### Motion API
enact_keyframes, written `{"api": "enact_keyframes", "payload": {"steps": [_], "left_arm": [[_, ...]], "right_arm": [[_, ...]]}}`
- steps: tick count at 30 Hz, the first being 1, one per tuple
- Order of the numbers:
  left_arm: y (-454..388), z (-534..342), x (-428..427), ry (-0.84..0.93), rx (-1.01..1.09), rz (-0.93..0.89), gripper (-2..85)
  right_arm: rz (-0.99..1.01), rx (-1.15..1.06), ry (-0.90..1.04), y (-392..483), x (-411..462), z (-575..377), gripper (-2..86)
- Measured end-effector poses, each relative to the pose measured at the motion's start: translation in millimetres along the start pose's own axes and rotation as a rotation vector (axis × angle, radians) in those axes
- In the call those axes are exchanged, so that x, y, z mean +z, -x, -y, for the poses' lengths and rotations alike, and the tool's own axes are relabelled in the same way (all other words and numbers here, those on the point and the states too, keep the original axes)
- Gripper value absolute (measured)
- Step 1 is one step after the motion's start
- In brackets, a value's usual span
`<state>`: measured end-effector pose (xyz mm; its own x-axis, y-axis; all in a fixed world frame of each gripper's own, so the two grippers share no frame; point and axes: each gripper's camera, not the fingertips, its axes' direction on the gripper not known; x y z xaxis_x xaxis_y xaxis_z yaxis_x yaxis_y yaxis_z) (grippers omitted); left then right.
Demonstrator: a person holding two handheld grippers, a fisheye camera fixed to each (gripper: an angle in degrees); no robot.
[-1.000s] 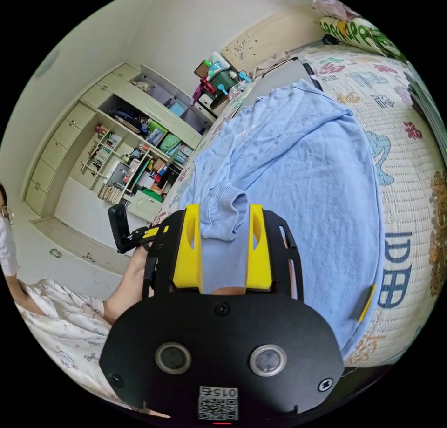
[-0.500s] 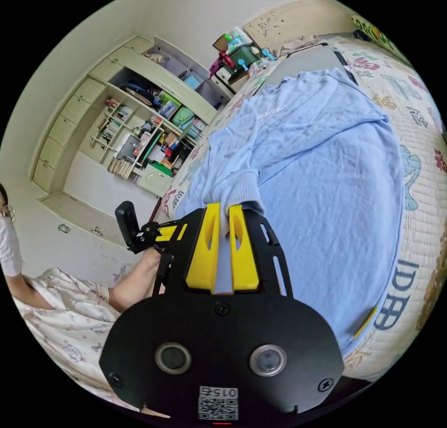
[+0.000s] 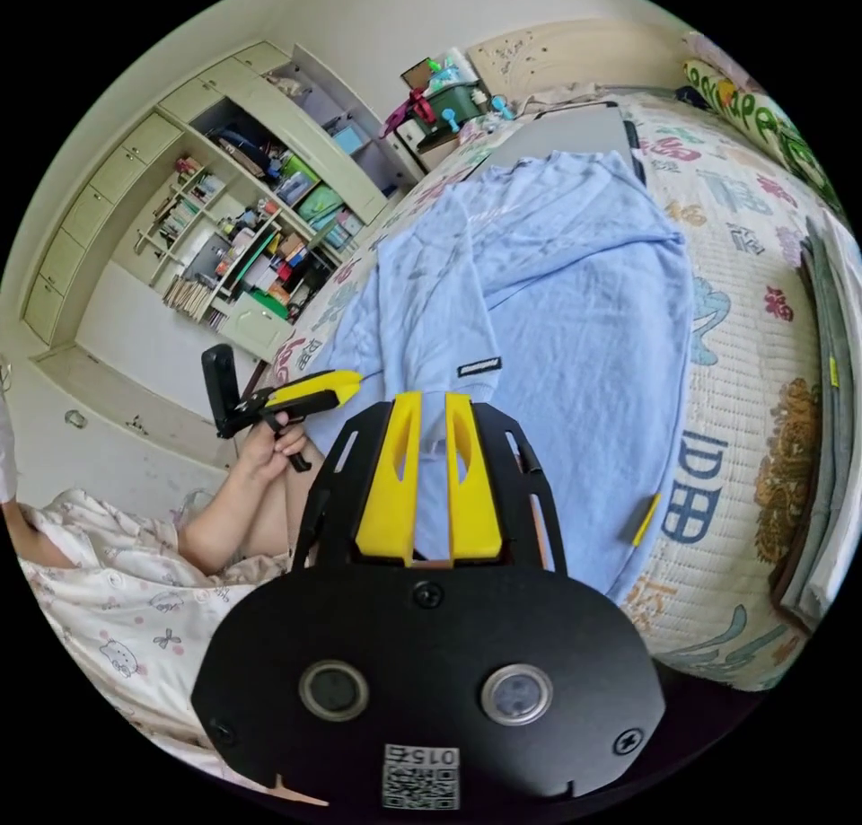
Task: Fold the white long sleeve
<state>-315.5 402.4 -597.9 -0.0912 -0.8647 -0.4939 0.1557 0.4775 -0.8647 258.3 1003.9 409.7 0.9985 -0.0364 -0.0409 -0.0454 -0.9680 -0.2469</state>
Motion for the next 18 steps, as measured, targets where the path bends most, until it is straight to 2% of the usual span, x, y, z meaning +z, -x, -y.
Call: {"api": "enact_keyframes", "payload": {"steps": [3,6,9,14,18], "left_arm": [[1,2,-3,0.003,-0.054,-0.047,9.0],[3,5,11,0.055,-0.119,-0.070,11.8],[-1,5,13,0.010,-0.151,-0.125,11.4],[-6,13,22,0.054,-0.145,-0.046,7.2],[-1,11,16,0.067,-0.153,-0.036,3.4]], "right_arm": [[-0.061,0.036,-0.054,-16,11,18,7.9],[-0.075,0.063,0.011,-22,50,37,10.9],[-0.098,0.038,0.060,-9,89,34,11.0],[-0.206,0.044,0.064,-5,118,18,3.1],[-0.200,0.024,0.084,-7,125,9,1.3]]}}
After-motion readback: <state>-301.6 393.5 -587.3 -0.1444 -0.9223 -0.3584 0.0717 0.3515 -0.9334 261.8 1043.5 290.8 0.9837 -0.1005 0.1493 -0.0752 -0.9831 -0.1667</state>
